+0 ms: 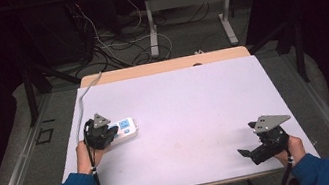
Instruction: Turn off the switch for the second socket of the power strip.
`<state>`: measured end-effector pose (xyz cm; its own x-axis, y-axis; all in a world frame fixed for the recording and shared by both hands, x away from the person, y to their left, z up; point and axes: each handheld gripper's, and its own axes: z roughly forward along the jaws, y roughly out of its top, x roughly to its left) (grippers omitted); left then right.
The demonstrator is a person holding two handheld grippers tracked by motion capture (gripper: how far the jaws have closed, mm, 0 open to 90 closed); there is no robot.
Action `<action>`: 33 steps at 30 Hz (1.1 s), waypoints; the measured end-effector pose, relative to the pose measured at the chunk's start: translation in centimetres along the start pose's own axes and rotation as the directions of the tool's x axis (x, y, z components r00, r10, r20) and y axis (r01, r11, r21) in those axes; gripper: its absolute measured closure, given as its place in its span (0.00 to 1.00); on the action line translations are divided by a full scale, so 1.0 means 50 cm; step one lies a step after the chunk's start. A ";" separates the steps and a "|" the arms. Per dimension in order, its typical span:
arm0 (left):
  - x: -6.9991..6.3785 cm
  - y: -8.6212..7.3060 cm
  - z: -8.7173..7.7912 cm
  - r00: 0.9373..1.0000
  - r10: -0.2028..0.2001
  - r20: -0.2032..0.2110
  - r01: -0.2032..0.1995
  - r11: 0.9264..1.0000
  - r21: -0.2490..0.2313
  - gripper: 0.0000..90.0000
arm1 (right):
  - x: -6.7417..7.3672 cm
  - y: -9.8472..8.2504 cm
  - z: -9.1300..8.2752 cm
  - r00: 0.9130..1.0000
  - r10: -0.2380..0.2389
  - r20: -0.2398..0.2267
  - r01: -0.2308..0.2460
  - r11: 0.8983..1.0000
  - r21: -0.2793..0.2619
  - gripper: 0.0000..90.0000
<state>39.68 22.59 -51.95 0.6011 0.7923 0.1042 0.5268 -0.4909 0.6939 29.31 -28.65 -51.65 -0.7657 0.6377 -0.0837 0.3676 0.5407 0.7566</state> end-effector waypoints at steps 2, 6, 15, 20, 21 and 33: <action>0.000 0.002 -0.002 1.000 -0.001 -0.002 0.001 1.000 -0.022 1.00 | 0.000 0.000 0.000 1.000 -0.002 0.000 0.002 1.000 0.000 0.01; -0.002 0.006 -0.009 1.000 -0.005 0.003 0.005 0.999 -0.041 0.94 | 0.000 0.000 0.001 1.000 -0.001 0.000 0.001 1.000 0.000 0.01; -0.004 0.015 -0.020 0.999 -0.027 -0.022 0.025 0.997 -0.071 0.67 | 0.000 0.001 0.001 1.000 -0.005 0.000 0.005 1.000 -0.001 0.01; -0.004 0.018 -0.023 0.999 -0.031 -0.022 0.029 0.998 -0.060 0.48 | -0.001 0.000 0.001 1.000 -0.008 -0.004 0.008 1.000 0.000 0.01; -0.004 0.019 -0.023 0.999 -0.033 -0.026 0.032 0.998 -0.059 0.44 | 0.000 0.000 0.001 1.000 -0.004 -0.001 0.004 1.000 0.000 0.01; 0.000 0.018 -0.022 0.996 -0.079 -0.032 0.077 0.995 -0.057 0.02 | 0.002 0.000 0.002 1.000 0.003 -0.005 -0.003 1.000 -0.004 0.01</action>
<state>39.49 22.56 -50.57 0.5379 0.8399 0.0717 0.5368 -0.4069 0.7392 29.31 -28.55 -51.74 -0.7673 0.6365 -0.0778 0.3679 0.5364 0.7596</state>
